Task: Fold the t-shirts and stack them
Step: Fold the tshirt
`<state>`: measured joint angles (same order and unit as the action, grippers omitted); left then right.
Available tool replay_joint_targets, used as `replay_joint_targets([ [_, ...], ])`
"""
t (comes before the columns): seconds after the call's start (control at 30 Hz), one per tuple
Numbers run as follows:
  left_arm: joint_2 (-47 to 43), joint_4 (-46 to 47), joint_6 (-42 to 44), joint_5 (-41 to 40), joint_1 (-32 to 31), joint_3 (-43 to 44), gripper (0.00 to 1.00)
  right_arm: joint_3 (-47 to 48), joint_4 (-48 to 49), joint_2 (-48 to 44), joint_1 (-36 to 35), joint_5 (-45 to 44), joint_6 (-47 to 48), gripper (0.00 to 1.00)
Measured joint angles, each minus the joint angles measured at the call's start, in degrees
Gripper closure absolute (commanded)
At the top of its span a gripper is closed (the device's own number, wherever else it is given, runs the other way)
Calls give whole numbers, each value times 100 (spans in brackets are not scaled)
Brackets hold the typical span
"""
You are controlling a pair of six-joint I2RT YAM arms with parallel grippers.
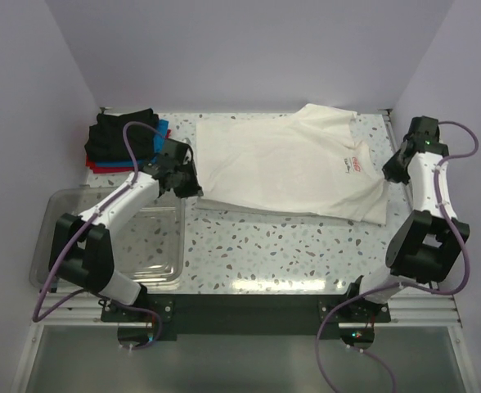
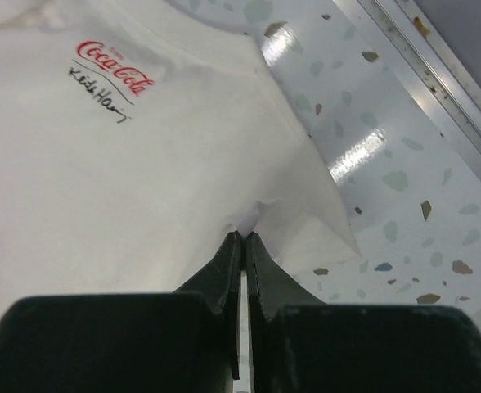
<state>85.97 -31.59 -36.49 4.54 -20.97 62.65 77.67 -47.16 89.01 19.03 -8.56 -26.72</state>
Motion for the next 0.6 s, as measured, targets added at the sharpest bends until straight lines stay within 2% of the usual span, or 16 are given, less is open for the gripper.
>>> replay_joint_targets([
  [0.33,560,70,166,254,452,398,100,1799,-101,1700,-302,341,258,100],
  [0.6,1054,68,321,271,688,787,100,2332,-326,2612,-647,361,350,100],
])
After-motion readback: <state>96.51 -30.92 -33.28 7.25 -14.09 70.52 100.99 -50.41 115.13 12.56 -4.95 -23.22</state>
